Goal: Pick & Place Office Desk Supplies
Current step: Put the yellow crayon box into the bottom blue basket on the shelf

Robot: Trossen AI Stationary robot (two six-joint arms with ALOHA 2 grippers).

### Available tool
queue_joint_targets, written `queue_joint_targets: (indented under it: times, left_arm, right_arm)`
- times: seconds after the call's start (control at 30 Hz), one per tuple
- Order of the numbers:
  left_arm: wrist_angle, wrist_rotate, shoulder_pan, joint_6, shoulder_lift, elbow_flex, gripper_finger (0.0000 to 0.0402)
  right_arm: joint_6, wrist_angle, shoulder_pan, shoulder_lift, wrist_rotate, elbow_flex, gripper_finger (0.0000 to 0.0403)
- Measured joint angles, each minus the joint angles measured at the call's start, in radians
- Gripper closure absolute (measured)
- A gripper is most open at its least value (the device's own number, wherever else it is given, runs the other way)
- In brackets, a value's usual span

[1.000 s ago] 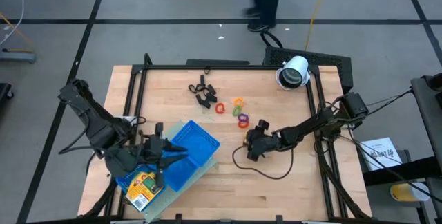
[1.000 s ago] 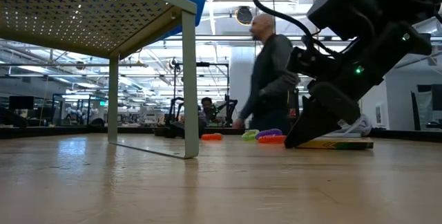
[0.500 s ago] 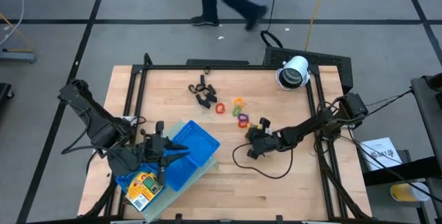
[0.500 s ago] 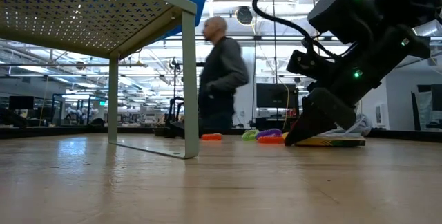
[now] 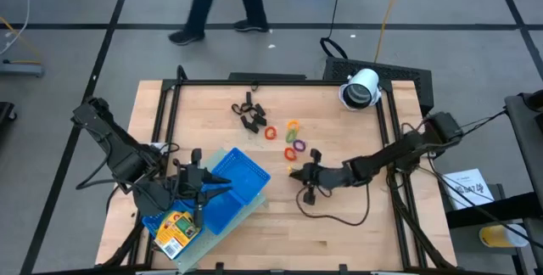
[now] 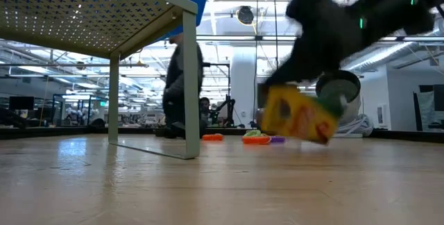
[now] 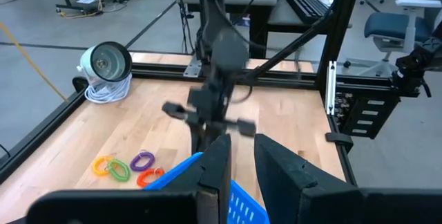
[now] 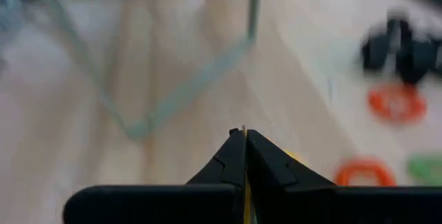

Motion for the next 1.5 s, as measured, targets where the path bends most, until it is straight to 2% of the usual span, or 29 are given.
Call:
queue_joint_targets:
  times: [0.27,0.47,0.57,0.67,0.73,0.83,0.93,1.13,1.33,1.5]
  left_arm:
    - [0.005,0.000,0.038,0.001,0.001,0.000,0.0330]
    - [0.015,0.001,0.082,0.001,0.010,0.000,0.0330]
    - [0.051,0.017,0.120,0.070,0.034,0.000,0.0330]
    - [0.136,0.105,0.170,0.182,0.067,0.000,0.0324]
    - [0.210,0.179,0.201,0.244,0.089,0.000,0.0307]
    - [0.333,0.255,0.246,0.327,0.118,0.000,0.0260]
    - [0.429,0.278,0.280,0.403,0.155,0.000,0.0203]
    - [0.588,0.326,0.341,0.474,0.227,0.000,0.0123]
    - [0.770,0.529,0.397,0.480,0.312,0.000,0.0095]
    - [0.821,0.543,0.418,0.480,0.341,0.000,0.0104]
  right_arm:
    - [-0.187,0.074,0.047,-0.238,-0.003,0.001,0.0403]
    - [-0.361,0.234,0.072,-0.318,-0.020,0.001,0.0403]
    - [-0.425,0.338,0.072,-0.325,-0.109,0.001,0.0403]
    - [-0.461,0.438,0.062,-0.324,-0.213,0.001,0.0403]
    - [-0.468,0.495,0.055,-0.325,-0.265,0.001,0.0403]
    - [-0.467,0.580,0.044,-0.324,-0.343,0.001,0.0403]
    - [-0.467,0.657,0.040,-0.325,-0.424,0.001,0.0403]
    - [-0.467,0.723,0.039,-0.325,-0.456,0.003,0.0403]
    - [-0.467,0.716,0.037,-0.290,-0.503,0.056,0.0403]
    - [-0.468,0.707,0.036,-0.263,-0.533,0.085,0.0403]
